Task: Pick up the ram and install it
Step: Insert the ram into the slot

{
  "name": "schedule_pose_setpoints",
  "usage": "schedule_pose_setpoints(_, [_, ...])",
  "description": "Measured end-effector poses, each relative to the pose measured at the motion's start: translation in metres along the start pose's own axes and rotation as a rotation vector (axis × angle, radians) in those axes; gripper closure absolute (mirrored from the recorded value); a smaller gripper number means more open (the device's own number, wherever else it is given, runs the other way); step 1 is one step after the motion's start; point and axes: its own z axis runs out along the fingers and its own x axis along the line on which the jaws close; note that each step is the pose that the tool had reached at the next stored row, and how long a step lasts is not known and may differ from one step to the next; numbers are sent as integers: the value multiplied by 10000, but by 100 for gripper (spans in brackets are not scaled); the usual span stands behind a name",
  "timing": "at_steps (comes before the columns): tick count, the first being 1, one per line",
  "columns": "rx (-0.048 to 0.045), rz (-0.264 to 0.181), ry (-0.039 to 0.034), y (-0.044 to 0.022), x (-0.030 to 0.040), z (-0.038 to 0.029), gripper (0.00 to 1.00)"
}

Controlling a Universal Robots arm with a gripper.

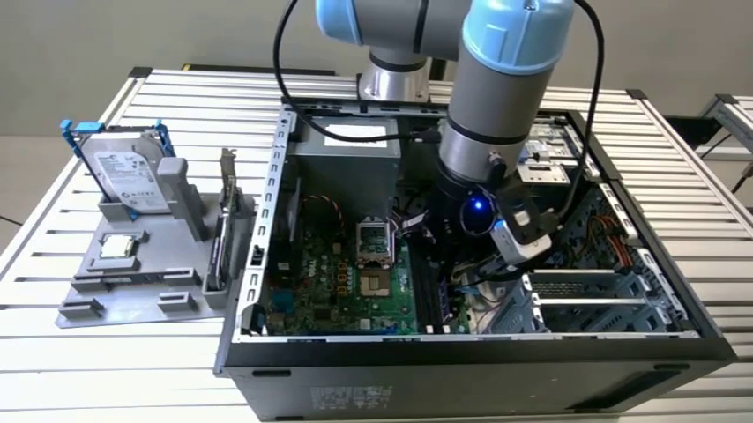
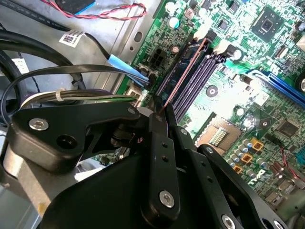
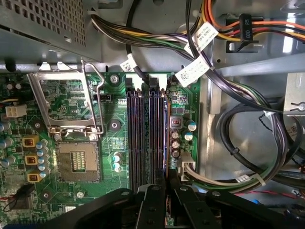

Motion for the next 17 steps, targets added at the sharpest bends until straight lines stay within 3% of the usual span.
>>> schedule_pose_setpoints(17, [1, -4, -2, 6, 21, 41, 100])
